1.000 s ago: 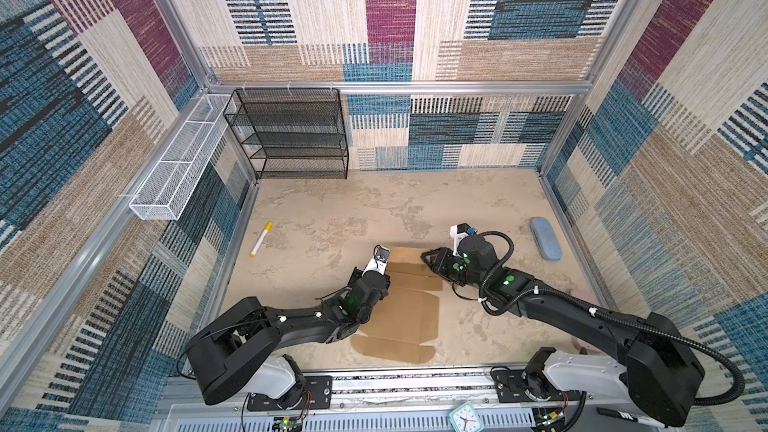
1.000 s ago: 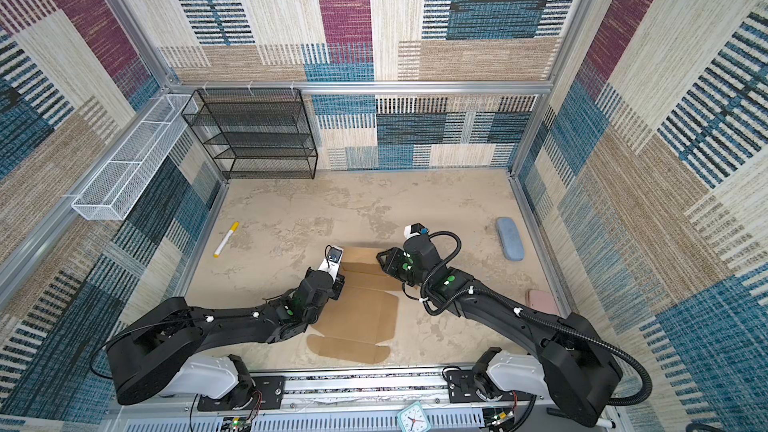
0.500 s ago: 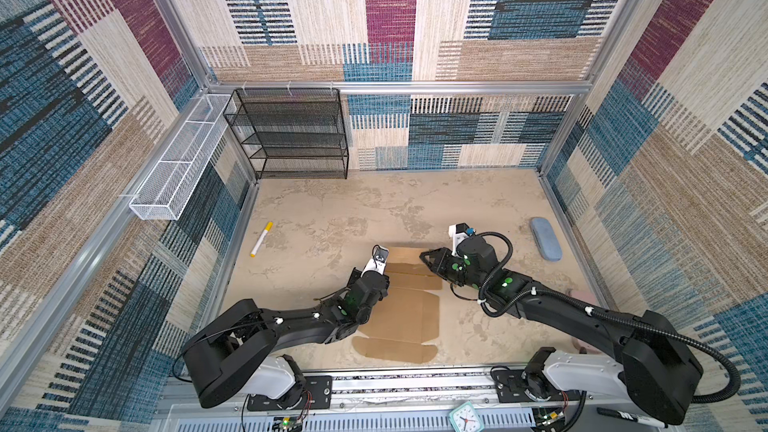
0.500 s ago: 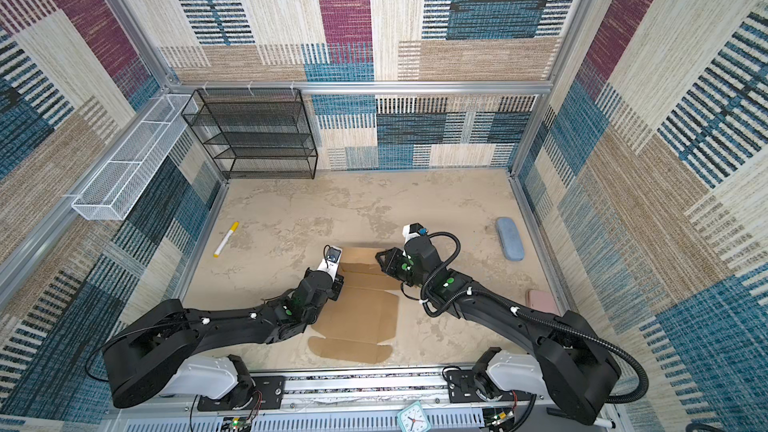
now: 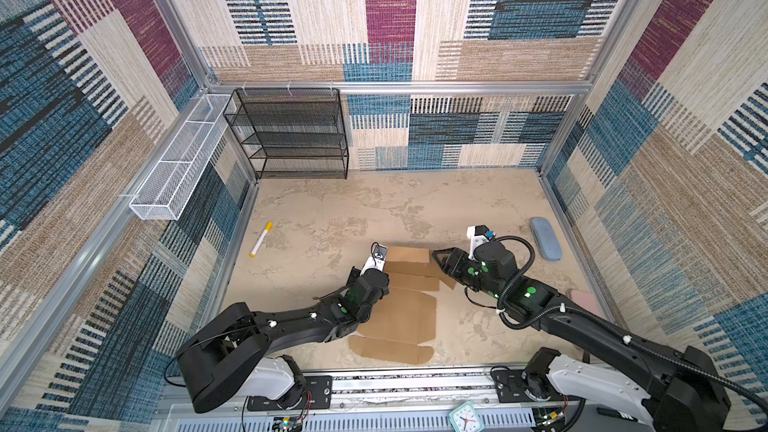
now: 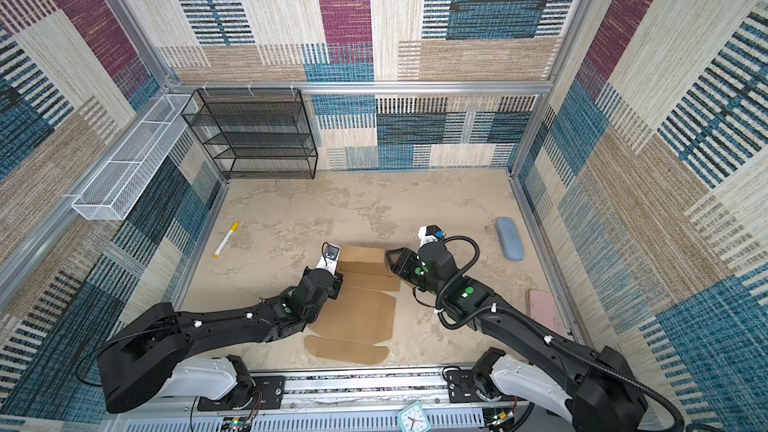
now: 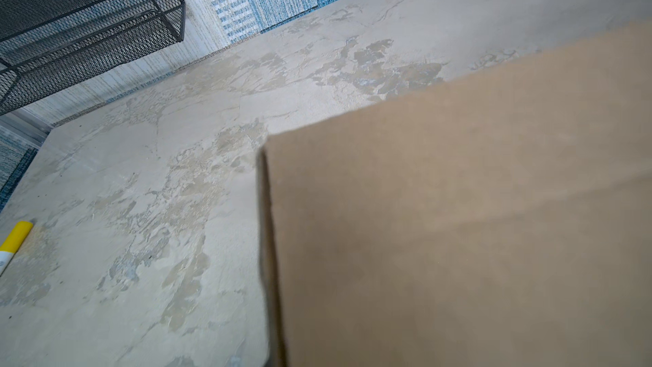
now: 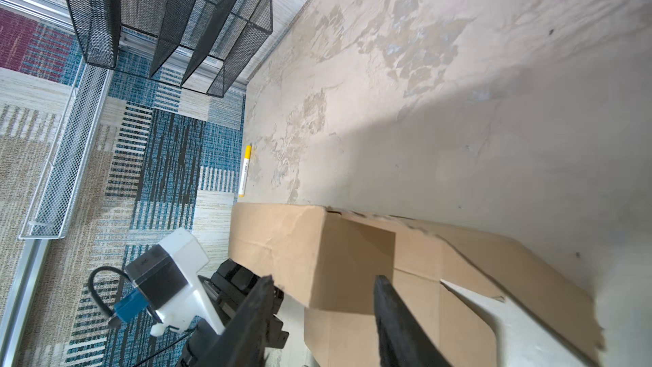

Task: Fold the paper box

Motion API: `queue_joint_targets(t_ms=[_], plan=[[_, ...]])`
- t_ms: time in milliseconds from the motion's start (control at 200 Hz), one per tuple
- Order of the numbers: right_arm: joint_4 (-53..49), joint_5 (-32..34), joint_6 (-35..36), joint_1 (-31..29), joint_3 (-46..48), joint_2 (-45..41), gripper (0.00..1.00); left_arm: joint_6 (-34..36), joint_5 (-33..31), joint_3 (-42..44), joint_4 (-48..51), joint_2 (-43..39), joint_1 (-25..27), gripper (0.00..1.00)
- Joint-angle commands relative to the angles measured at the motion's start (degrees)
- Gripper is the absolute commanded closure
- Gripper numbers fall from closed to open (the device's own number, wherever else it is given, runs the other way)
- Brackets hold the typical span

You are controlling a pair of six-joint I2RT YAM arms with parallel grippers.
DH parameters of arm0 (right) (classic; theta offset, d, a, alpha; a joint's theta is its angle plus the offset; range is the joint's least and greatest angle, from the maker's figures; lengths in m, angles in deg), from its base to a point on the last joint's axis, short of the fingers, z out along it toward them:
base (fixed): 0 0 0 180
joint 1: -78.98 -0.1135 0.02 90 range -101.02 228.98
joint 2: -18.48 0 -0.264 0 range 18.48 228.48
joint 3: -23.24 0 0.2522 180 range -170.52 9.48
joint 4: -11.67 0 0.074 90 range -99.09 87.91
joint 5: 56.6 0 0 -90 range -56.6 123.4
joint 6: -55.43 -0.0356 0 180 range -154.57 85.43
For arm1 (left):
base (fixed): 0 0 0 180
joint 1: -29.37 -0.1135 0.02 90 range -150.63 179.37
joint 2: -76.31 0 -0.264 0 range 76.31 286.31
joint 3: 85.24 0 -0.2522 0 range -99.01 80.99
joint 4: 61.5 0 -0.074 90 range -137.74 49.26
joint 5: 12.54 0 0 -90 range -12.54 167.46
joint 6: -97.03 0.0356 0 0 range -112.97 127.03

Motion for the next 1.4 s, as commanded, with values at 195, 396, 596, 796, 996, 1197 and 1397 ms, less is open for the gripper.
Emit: queue_joint_targets(t_ms=[195, 396, 596, 796, 996, 1197, 1397], plan=[[-4.38, -10.36, 11.85, 0.64, 9.43, -14.83, 0.51, -7.5, -2.15, 0.62, 8.02, -12.01, -0.51, 1.0], [7.3, -22.03, 15.05, 0.64, 22.42, -25.85, 0.51, -13.04, -1.9, -1.65, 16.32, -20.93, -1.61, 1.0], [14.24, -25.49, 19.7, 0.64, 26.14, -25.63, 0.48, -14.82, 0.55, -3.96, 21.19, -27.01, -1.77, 1.0], [26.01, -31.59, 21.02, 0.66, 27.58, -17.88, 0.44, -16.1, 2.89, -5.48, 24.53, -30.57, -1.76, 1.0], [33.77, -32.42, 22.64, 0.64, 28.07, -13.47, 0.46, -17.0, 4.65, -5.91, 25.52, -31.91, -1.7, 1.0], [42.23, -37.14, 20.93, 0.64, 29.05, -10.14, 0.61, -18.41, 6.03, -6.3, 25.37, -33.96, -1.7, 1.0], [49.51, -41.12, 18.7, 0.66, 31.22, -10.38, 0.73, -19.66, 8.36, -6.31, 24.2, -36.41, -1.73, 1.0]])
